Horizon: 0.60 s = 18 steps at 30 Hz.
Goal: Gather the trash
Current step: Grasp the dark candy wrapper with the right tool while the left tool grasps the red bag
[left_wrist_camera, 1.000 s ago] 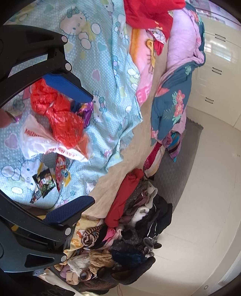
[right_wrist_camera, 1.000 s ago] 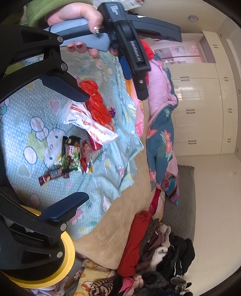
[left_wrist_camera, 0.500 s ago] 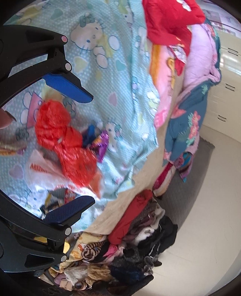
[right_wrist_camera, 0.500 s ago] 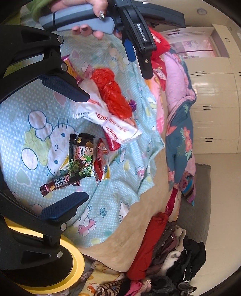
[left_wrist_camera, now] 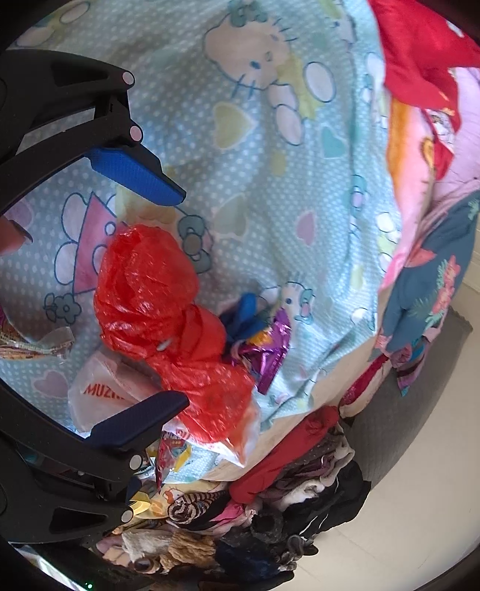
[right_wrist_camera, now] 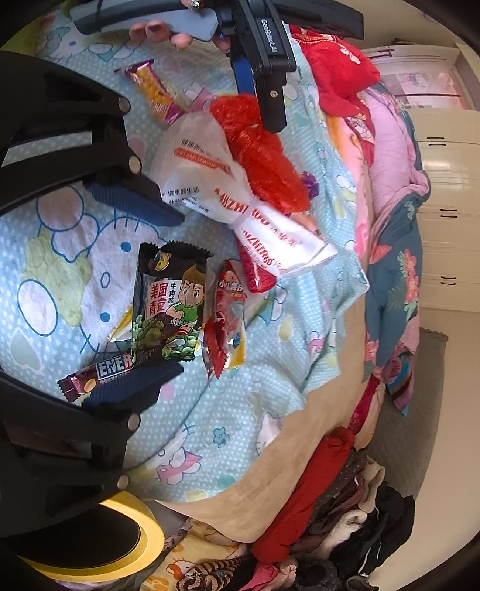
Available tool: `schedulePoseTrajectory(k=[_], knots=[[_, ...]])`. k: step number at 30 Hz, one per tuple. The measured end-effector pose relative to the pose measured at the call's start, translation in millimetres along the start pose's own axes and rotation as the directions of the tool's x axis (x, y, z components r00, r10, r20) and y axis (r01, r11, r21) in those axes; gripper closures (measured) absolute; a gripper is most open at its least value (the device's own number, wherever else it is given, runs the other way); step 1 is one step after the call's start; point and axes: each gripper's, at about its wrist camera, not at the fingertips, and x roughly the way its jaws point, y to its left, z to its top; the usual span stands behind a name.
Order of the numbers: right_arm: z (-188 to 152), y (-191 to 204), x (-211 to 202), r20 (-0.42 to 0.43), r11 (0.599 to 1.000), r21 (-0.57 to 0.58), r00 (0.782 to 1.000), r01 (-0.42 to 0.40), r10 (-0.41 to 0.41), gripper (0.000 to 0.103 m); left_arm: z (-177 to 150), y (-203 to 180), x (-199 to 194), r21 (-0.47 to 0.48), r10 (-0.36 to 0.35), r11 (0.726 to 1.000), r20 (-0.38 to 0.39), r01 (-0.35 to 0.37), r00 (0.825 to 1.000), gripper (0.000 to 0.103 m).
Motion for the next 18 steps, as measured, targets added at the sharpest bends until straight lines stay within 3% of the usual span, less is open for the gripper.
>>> schedulePoseTrajectory(k=[2,4,13,18], knots=[[-0.5,-1.2,4.7,-0.014,1.0,0.003,1.0,-0.01,0.01,0.06,-1.5,1.7,2.7,-0.006,-0.004,1.0,-0.011,0.004,1.0,0.011],[-1.6,-2.8,7.6,-0.026,1.0,0.011,0.999,-0.021,0.021,0.066,-3.3,2.3,4.8,-0.011,-0.007,1.0,-0.019,0.007,1.0,0.011],[-4.2,-14.9,-14.5,0.052,0.991,0.075,0.993,-0.106,0.103,0.08,-7.6,-0.3,9.0,0.004,-0.016,1.0,-0.035,0.017,0.999,0.013],[-5.7,-15.6,-32.5,0.097,0.986,0.085,0.986,-0.144,0.136,0.085,-7.3,-1.2,11.3,-0.007,-0.038,0.999,-0.05,0.038,0.998,0.036]])
